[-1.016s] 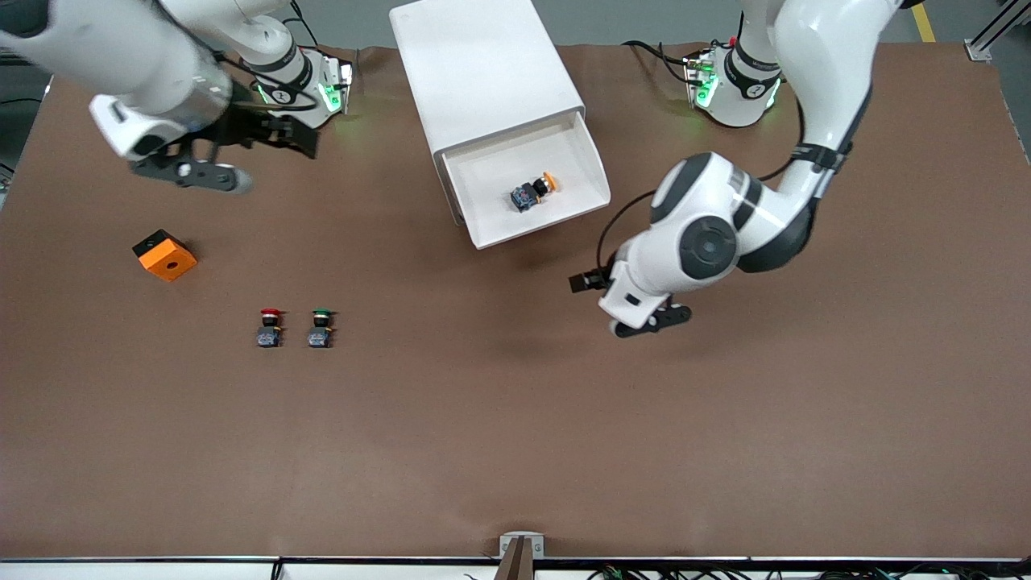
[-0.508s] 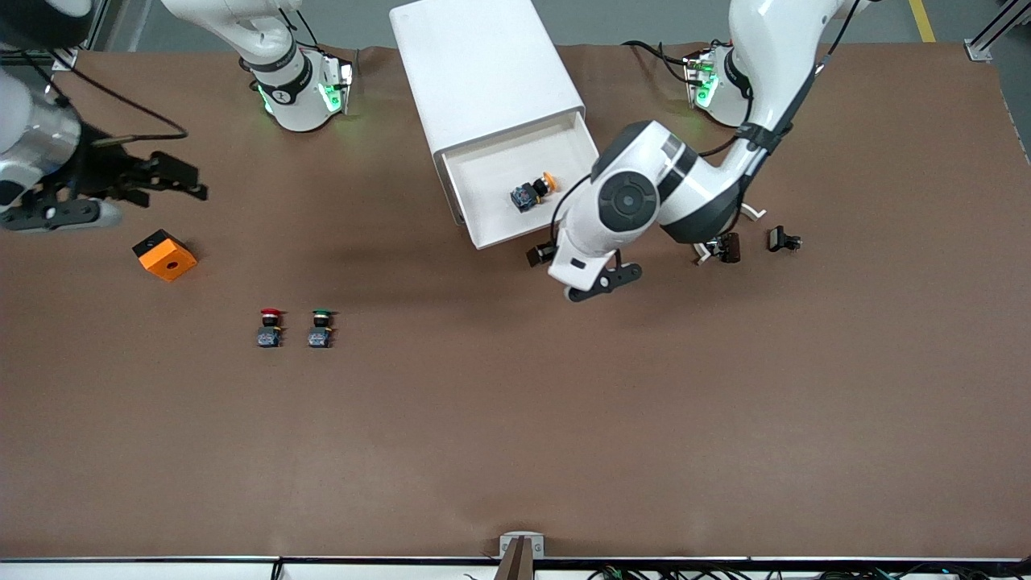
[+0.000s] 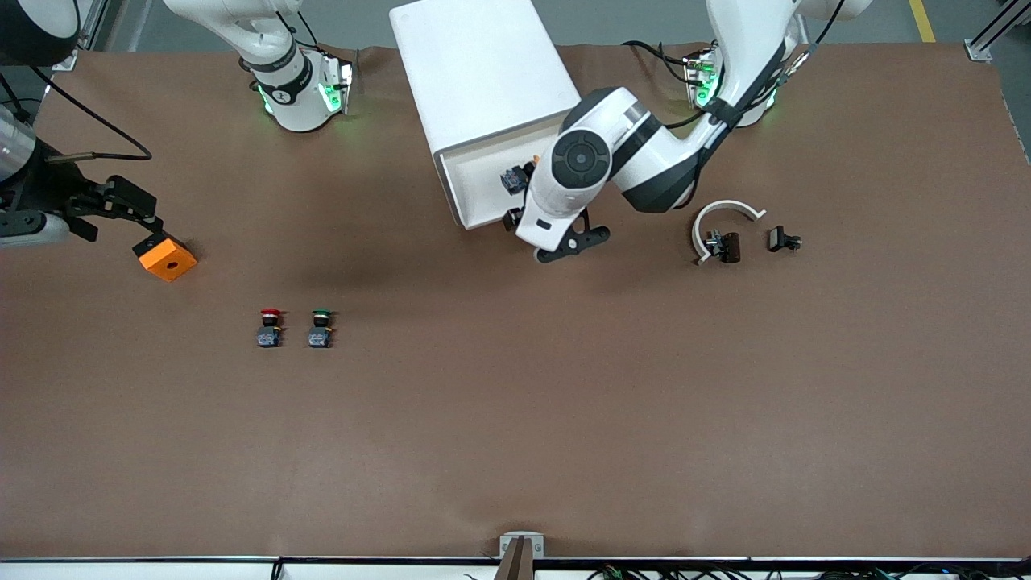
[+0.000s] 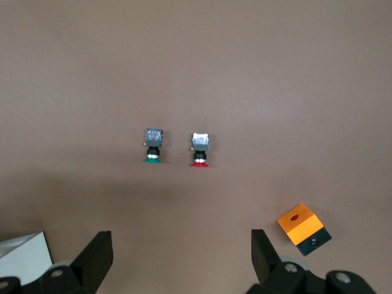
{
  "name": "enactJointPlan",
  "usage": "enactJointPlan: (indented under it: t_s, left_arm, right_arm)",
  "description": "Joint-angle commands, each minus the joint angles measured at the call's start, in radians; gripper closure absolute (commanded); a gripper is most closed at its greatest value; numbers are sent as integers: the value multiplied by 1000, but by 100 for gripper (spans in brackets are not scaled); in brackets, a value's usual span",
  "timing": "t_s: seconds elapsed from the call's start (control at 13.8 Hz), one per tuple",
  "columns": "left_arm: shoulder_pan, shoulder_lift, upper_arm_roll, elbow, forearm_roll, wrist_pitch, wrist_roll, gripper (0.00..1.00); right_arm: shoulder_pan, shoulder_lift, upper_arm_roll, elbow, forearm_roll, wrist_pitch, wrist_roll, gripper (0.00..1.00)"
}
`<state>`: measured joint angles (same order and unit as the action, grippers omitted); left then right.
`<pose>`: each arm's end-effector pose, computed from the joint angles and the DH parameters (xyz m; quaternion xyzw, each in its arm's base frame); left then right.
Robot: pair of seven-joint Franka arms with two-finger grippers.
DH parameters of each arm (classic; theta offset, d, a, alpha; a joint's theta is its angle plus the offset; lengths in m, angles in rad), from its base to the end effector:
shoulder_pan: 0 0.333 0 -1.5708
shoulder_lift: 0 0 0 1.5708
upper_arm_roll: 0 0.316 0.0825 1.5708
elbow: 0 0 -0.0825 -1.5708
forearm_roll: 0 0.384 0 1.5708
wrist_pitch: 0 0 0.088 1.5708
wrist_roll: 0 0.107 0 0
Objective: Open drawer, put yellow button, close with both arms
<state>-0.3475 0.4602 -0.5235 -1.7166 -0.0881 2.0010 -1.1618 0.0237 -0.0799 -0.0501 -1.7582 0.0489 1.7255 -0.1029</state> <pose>0.4359 -0.4759 0.3442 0.9703 0.1791 -0.1597 0.0296 0.5405 -0.0107 0.5927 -0.9988 -0.0351 -0.0252 0.0247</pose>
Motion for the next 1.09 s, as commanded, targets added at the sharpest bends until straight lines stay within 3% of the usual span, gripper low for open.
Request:
enactJointPlan:
  t_s: [0.0, 0.22, 0.58, 1.02]
  left_arm:
    - [2, -23, -45, -38, 16, 13, -51, 0]
    - [-18, -12, -64, -38, 4, 15, -65, 0]
    - [-39, 9, -115, -40, -48, 10, -127, 0]
    - [-58, 31, -116, -37, -88, 9, -127, 0]
  right_arm:
    - [-2, 15, 7, 63, -20, -36, 49, 0]
    - [-1, 15, 7, 133, -24, -157, 87, 0]
    - [2, 14, 10, 149, -47, -213, 97, 0]
    - [-5, 11, 4, 158, -47, -234, 35, 0]
